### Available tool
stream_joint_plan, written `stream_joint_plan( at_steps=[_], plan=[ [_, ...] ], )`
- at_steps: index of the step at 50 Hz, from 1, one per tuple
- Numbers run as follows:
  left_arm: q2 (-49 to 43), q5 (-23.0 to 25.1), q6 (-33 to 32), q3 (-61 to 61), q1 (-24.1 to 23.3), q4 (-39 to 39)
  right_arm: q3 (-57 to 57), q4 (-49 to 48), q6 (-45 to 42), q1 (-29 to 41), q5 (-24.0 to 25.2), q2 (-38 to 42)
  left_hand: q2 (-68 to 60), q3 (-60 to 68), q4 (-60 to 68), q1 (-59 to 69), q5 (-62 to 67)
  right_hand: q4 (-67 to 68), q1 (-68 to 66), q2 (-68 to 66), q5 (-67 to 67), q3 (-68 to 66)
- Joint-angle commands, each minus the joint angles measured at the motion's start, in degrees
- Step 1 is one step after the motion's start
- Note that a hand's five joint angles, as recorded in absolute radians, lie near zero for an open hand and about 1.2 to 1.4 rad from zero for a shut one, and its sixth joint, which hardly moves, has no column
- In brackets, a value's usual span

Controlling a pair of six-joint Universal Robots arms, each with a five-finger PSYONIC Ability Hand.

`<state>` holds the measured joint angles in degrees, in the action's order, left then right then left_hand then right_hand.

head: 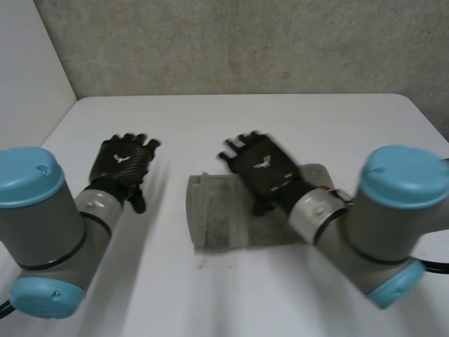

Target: Fold the laundry

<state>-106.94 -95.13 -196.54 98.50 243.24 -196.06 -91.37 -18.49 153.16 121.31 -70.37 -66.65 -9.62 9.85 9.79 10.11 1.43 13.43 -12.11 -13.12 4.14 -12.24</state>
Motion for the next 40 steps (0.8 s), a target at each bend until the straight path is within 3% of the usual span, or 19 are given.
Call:
stream_joint_plan(
  at_steps=[1,4,14,20,21,22,23,24,29,36,38,40],
  plan=[
    [-0.3,0.6,7.6,-5.4,-8.9,0.3,-6.2,4.1,9.2,-10.6,0.1,-5.8,-1.6,1.4,1.4,1.1,-0.2,-3.4,2.1,3.1,-4.1,2.2],
    [-1.4,2.4,10.4,-6.5,-10.6,0.2,-8.9,6.3,8.6,-13.5,0.2,-7.3,-1.8,1.5,1.6,1.3,0.0,-3.4,2.1,3.1,-4.1,2.2],
    [-10.5,2.6,10.5,-9.2,-13.1,0.5,-16.1,6.9,5.2,-21.6,0.7,-7.2,-1.9,1.7,1.8,1.5,0.1,-0.2,-1.2,-0.2,-0.9,-1.0],
    [-13.1,2.6,10.4,-8.1,-13.0,0.2,-17.0,6.2,2.4,-24.3,1.6,-2.7,-1.8,1.5,1.6,1.3,0.0,22.1,-23.4,-22.4,21.3,-23.2],
    [-13.1,2.6,10.4,-8.1,-13.0,0.2,-16.7,6.0,1.6,-24.6,1.6,-1.5,-1.8,1.5,1.6,1.3,0.0,30.9,-32.2,-31.2,30.2,-32.1],
    [-13.2,2.6,10.4,-7.5,-12.9,0.2,-16.2,5.6,0.6,-24.7,1.8,-0.6,-1.8,1.5,1.6,1.3,0.0,49.1,-50.4,-49.4,48.4,-50.3],
    [-13.1,2.6,10.4,-6.9,-12.8,0.2,-16.2,5.6,0.6,-24.7,1.8,-0.6,-1.6,1.4,1.4,1.1,-0.2,49.3,-50.6,-49.6,48.6,-50.5],
    [-13.1,2.6,10.4,-6.9,-12.8,0.2,-15.9,4.3,-0.1,-24.7,1.8,-0.5,-1.6,1.4,1.4,1.1,-0.2,66.4,-67.7,-66.7,65.7,-67.6],
    [-12.2,2.4,10.4,-4.9,-12.6,0.2,-13.9,-0.8,-2.6,-24.4,0.8,-0.9,-1.6,1.4,1.4,1.1,-0.2,66.6,-67.9,-66.9,65.9,-67.8],
    [-11.2,-2.5,10.3,-2.4,-11.6,0.4,-7.9,-1.6,-6.0,-14.8,0.0,-3.1,-1.3,1.0,1.1,0.8,-0.5,66.6,-67.9,-66.9,65.9,-67.8],
    [-10.7,-3.8,10.3,-1.8,-10.6,0.5,-4.4,-1.8,-6.3,-6.2,-0.6,-2.2,-1.1,0.9,0.9,0.6,-0.7,66.6,-67.9,-66.9,65.9,-67.8],
    [-9.5,-4.7,10.3,-1.0,-9.7,0.6,-3.1,-2.0,-6.5,-2.4,-0.5,-1.1,-0.8,0.5,0.6,0.3,-1.0,66.6,-67.9,-66.9,65.9,-67.8]
  ],
)
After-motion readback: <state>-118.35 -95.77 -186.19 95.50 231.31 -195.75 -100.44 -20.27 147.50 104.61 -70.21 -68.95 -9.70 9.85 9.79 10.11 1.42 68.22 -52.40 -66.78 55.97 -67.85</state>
